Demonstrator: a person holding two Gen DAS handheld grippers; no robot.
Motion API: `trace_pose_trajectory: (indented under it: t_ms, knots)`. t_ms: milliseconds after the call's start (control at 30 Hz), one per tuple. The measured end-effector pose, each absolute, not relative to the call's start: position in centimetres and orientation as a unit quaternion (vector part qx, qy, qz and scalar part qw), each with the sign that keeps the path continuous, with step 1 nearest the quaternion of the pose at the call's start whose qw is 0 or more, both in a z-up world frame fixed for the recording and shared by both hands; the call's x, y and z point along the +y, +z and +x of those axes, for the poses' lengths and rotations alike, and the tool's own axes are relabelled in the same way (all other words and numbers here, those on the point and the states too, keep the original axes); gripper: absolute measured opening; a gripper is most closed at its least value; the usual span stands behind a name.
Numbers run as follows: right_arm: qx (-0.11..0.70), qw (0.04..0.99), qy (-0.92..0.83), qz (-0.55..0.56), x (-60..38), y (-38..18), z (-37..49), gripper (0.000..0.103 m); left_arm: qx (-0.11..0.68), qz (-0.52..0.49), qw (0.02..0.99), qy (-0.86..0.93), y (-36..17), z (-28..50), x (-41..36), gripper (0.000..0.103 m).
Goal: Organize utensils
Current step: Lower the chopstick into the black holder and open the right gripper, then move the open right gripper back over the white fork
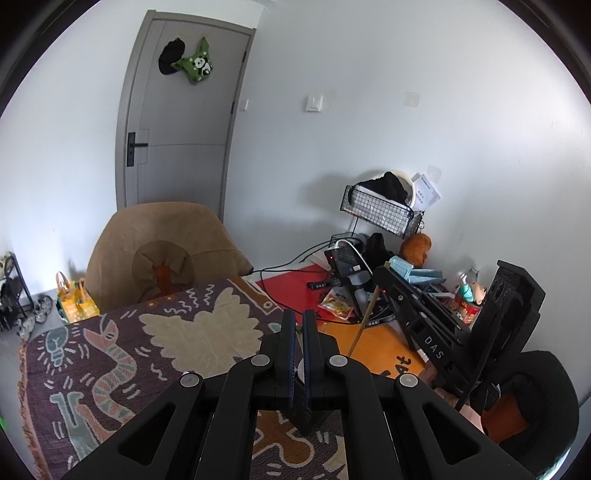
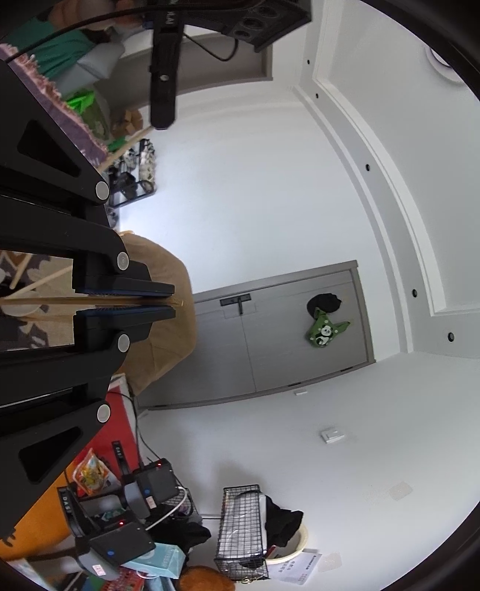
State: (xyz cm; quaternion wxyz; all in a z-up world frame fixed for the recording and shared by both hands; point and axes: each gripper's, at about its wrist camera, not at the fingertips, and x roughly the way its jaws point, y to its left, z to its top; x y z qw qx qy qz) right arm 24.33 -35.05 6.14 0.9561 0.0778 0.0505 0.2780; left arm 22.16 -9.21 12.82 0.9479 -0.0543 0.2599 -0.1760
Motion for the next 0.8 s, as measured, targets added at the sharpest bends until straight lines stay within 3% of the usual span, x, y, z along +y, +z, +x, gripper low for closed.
trace_pose_trajectory:
  t_ms: [100,133,233,267,800]
  knots:
    - [0.081,0.956,0.273,0.069,-34.9,5.0,24.1,0.006,0.265,-0.049,0.946,-0.181,12.6,22.4,-9.7,0.003]
    - [0.090,0.955,0.276,0.069,-34.9,4.7,24.0,0.012,0.267,-0.047,0.945,-0.183,12.5,22.6,-10.0,0.003]
    - [0.101,0.957,0.263,0.071,-35.5,3.7,23.3,0.062,0.277,-0.043,0.941,-0.190,12.0,22.9,-10.7,0.003]
    - [0.099,0.958,0.258,0.074,-35.7,3.4,22.9,0.067,0.281,-0.042,0.940,-0.191,11.9,23.0,-10.9,0.003]
    - [0.197,0.964,0.142,0.105,-39.1,-1.8,20.1,0.067,0.318,-0.036,0.920,-0.225,9.3,24.8,-13.6,0.004]
